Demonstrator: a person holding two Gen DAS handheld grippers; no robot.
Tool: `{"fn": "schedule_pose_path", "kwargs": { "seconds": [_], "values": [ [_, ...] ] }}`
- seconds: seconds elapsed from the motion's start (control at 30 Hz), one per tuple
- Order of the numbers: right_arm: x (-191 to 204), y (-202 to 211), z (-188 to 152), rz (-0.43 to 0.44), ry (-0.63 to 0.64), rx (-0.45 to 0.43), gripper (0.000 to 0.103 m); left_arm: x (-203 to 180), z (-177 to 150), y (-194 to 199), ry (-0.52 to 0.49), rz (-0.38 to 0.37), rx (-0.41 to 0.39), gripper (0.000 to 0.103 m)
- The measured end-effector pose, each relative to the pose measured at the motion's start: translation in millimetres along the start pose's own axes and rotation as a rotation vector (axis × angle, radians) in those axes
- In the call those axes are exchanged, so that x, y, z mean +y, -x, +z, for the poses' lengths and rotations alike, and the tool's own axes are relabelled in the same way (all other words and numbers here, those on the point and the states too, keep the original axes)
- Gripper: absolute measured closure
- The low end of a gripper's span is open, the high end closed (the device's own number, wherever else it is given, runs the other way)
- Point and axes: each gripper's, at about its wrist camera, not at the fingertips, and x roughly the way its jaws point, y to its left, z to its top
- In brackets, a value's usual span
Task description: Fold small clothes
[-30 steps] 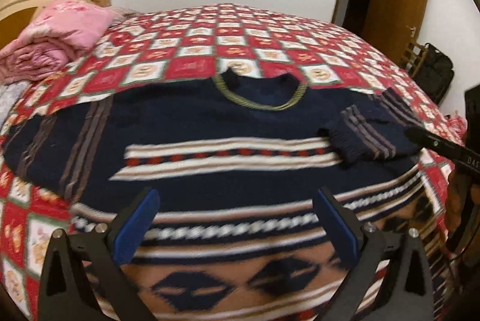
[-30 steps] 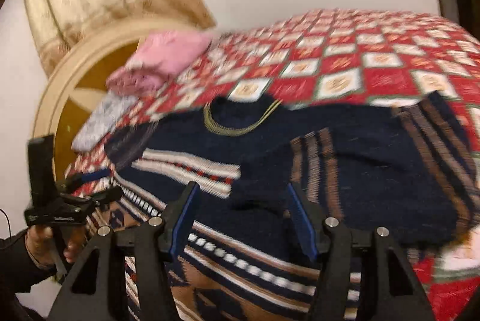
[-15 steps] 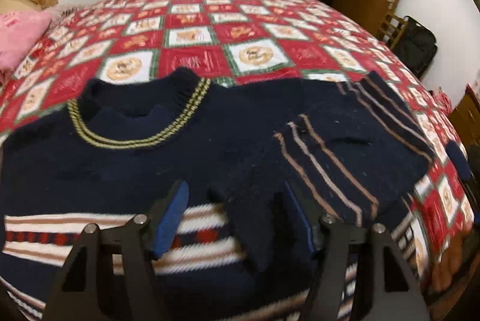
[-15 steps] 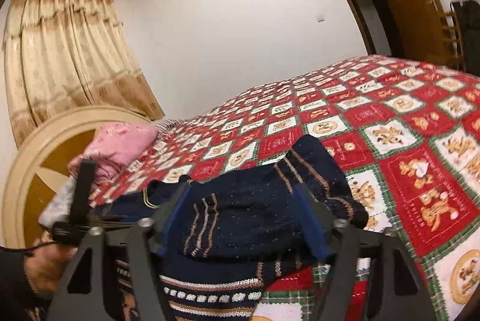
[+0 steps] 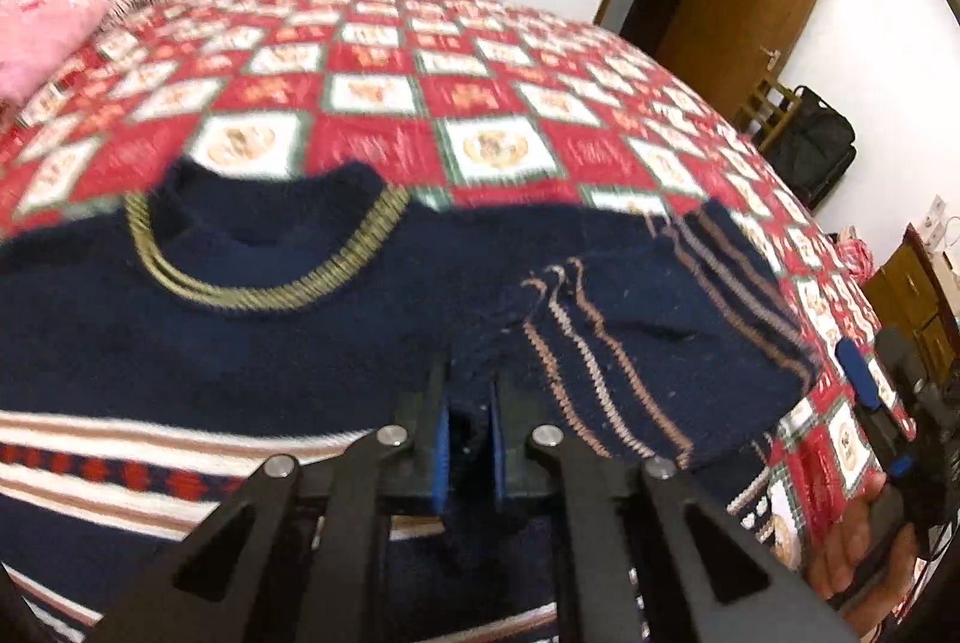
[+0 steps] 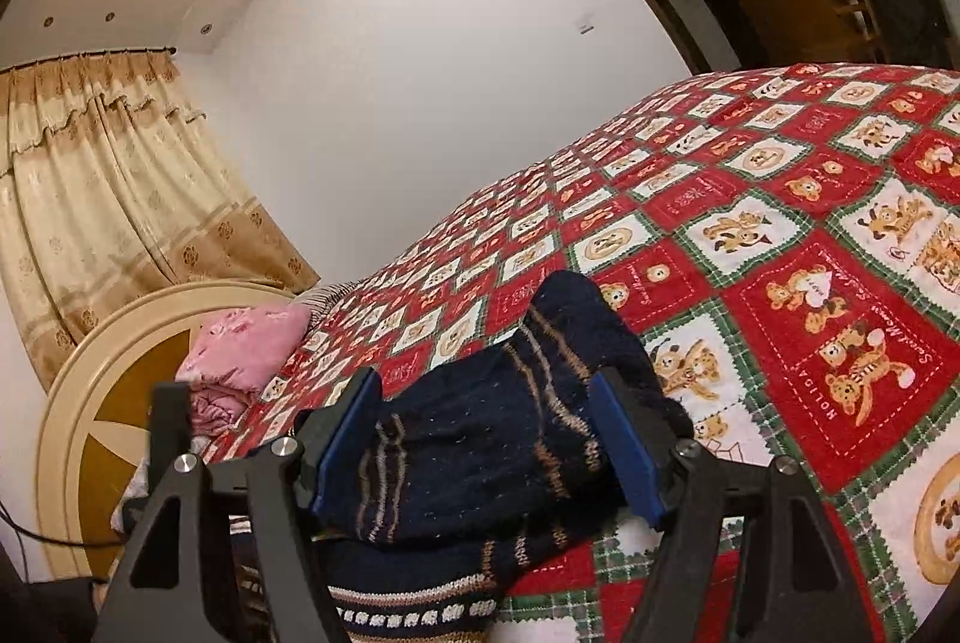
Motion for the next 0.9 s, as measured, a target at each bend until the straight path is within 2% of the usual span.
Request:
{"fn": "schedule_pose_path", "kwargs": {
  "seconds": [0.2, 0.43, 0.53, 0.7, 0.8, 0.9],
  "values": [
    [10.0, 0.0, -2.3, 0.006, 0.058, -0.005, 0.030, 35.1, 21.4, 27.9, 0.031, 0.029, -0.032, 0.092],
    [9.4, -1.9, -3.3, -0.001, 0.060, 0.005, 0.029, 70.6, 26.0, 44.6, 0.053, 0.081, -0.027, 0.092],
    [13.7, -6.3, -3.3, -0.049, 0.081, 0.028, 0.029, 84.3, 25.8, 47.4, 0.059, 0.100, -0.016, 0.092],
    [23.5, -25.8, -0.5, -0.141, 0.127, 0.137, 0.029, 112.5, 22.8, 49.1, 0.083, 0.134, 0.004, 0.092],
    [25.7, -29.2, -10.6, -0.090, 0.116, 0.171, 0.029, 118.7, 18.5, 44.5, 0.073, 0.146, 0.032, 0.092],
    [37.4, -33.2, -17.9, -0.031, 0.175, 0.209, 0.029, 122.4, 18.6, 42.4, 0.071, 0.154, 0.032, 0.092]
  ]
}}
